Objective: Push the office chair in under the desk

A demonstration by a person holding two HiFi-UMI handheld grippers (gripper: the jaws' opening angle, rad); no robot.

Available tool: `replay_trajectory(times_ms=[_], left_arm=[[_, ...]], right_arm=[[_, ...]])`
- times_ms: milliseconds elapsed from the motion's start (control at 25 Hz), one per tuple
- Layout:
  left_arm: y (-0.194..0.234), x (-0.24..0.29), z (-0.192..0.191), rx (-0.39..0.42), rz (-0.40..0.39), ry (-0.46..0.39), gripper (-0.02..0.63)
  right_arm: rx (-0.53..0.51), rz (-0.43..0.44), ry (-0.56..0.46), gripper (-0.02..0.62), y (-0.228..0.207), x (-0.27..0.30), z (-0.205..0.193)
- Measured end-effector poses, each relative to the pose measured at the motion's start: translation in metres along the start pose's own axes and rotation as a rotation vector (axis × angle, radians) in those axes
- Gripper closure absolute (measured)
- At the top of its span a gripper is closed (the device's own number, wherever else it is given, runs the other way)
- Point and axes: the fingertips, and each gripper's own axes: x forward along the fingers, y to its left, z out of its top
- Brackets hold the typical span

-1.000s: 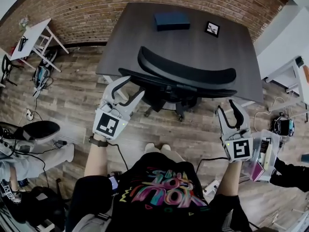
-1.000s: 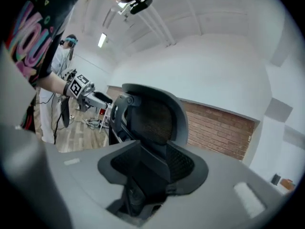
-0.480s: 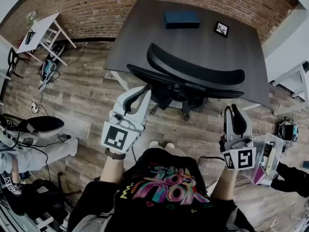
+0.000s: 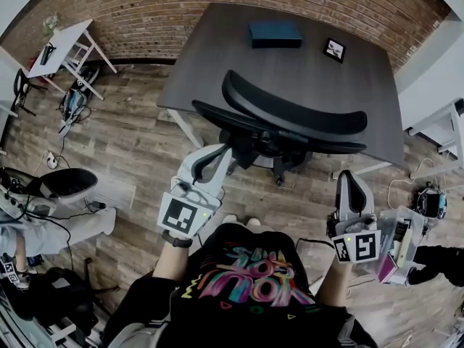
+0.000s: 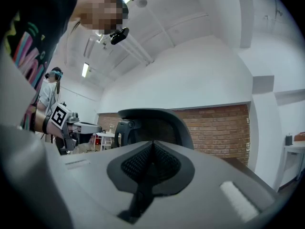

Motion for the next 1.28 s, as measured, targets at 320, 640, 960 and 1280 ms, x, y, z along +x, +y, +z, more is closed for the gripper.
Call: replay_trajectory(times_ms=[320, 640, 960, 1280], left_arm=[[0.001, 0.0024, 0.0018, 0.001, -0.001, -0.004, 0.604], [0.0018, 0.0034, -0.0005, 0.013, 0.003, 0.004, 0.604], [0.0045, 0.0032, -0.0028, 0.013, 0.009, 0.004, 0.604], [0.0041, 0.0037, -0.0032, 0.023, 0.003, 0.011, 0.604]], right_arm=[[0.007, -0.005, 0.002, 0.595, -0.0012, 0.0015, -0.0016], [0.005, -0.011, 0.001, 0.595, -0.0029, 0.0033, -0.0022], [0.012, -0.008, 0.008, 0.595, -0.0051, 0.0023, -0.0045], [0.011, -0.001, 0.013, 0.596, -0.006, 0.0037, -0.0019]])
